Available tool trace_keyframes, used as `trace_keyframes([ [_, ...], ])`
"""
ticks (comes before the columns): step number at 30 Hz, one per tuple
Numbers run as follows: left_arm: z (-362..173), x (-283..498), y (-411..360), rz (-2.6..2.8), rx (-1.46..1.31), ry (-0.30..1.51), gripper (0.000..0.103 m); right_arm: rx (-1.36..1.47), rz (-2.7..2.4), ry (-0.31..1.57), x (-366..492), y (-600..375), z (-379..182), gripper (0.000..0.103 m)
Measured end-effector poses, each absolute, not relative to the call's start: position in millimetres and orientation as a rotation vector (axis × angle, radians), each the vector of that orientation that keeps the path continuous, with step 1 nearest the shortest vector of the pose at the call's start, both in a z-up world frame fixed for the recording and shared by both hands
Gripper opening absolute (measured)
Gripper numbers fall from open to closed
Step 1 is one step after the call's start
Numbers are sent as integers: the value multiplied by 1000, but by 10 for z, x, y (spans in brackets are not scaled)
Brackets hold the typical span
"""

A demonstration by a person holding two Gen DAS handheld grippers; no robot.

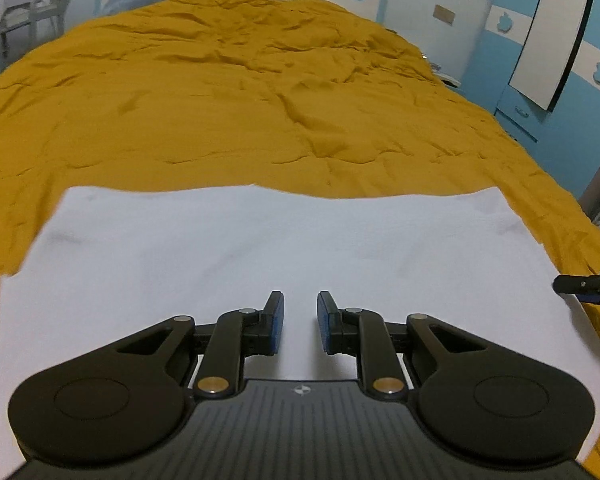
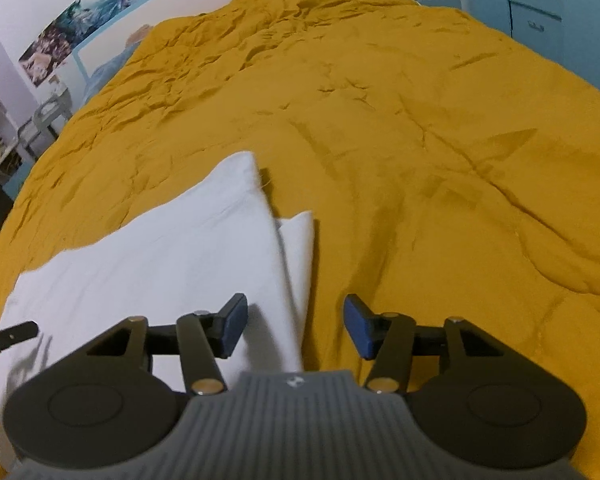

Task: Fold small clothes

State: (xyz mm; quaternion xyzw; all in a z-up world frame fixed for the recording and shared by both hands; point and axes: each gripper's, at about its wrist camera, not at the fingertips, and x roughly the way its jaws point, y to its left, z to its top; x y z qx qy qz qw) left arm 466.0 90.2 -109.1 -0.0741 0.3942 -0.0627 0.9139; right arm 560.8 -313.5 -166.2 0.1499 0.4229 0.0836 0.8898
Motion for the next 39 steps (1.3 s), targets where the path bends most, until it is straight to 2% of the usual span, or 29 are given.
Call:
trace_keyframes([
  [4,-1157,4863,776,-172,-135,801,22,393,192,868,5788,-3203,-1764,50],
  [6,-1188,4941,717,-192,-129,791,22,422,215,865,5823,-3200,-1798,42],
  [7,-1202,4977,685,-198,-123,786,22,441,238,864,5836,-3190,-1819,34],
  [10,-1246,5115,595,-205,-99,780,22,453,274,867,5866,-3139,-1883,31],
  [14,-1315,5287,487,-212,-80,789,22,483,276,876,5926,-3160,-1991,17],
  [18,-1415,5416,428,-187,-54,817,22,478,286,858,5926,-3124,-1948,10],
  [29,-1051,5060,705,-150,-43,787,22,389,292,799,5741,-2823,-1340,7],
  [39,-480,4365,1730,4,-42,791,22,426,410,774,5597,-1881,-665,6],
])
